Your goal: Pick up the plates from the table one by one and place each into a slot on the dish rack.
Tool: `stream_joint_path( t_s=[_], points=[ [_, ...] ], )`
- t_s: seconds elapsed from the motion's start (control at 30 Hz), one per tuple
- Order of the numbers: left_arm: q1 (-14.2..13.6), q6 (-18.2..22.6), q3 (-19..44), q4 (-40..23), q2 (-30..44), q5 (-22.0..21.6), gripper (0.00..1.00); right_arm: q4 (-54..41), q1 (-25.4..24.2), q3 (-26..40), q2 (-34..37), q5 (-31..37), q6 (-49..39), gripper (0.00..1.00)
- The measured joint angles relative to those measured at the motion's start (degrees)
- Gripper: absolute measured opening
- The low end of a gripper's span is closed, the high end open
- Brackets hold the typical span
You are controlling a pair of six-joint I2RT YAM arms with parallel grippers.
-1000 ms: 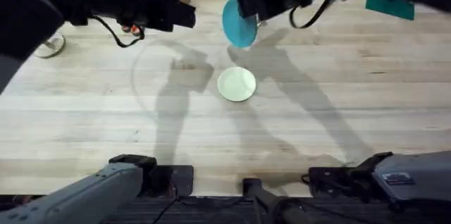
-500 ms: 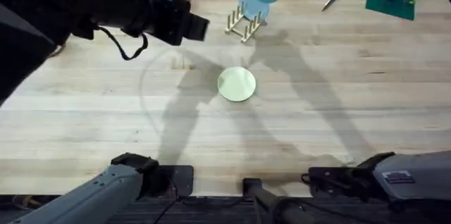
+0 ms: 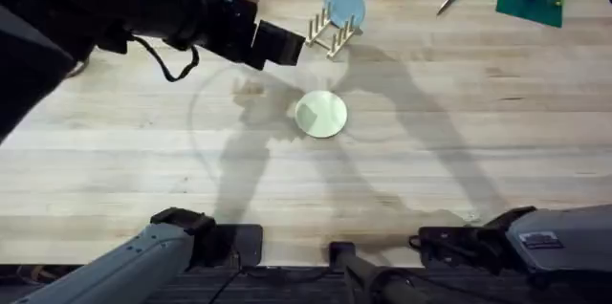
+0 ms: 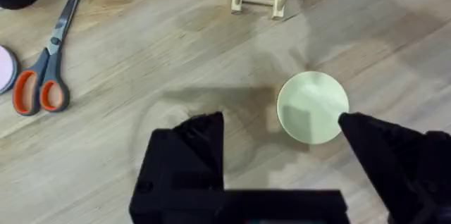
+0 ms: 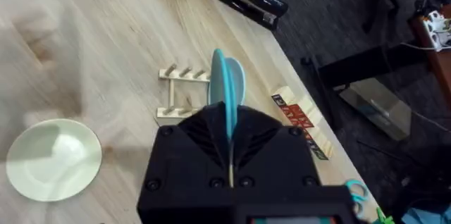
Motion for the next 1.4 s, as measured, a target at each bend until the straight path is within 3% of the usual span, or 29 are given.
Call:
stream_joint_path(
  t_s=[0.6, 1.03, 1.4],
  points=[
    [0.00, 0.02, 0.00, 0.00, 0.00, 0.00, 0.993, 1.23, -0.62, 0.49, 0.45, 0.17, 0.28, 0.028],
    [0.00, 0.02, 0.00, 0.00, 0.02, 0.00, 0.994, -4.50, -3.63, 12.26, 10.42, -1.91, 1.19, 0.028],
    [0.00, 0.02, 0.00, 0.00, 0.00, 0.00, 0.993, -4.41, -4.79, 13.07, 17.03, -4.83, 1.22, 0.028]
  ],
)
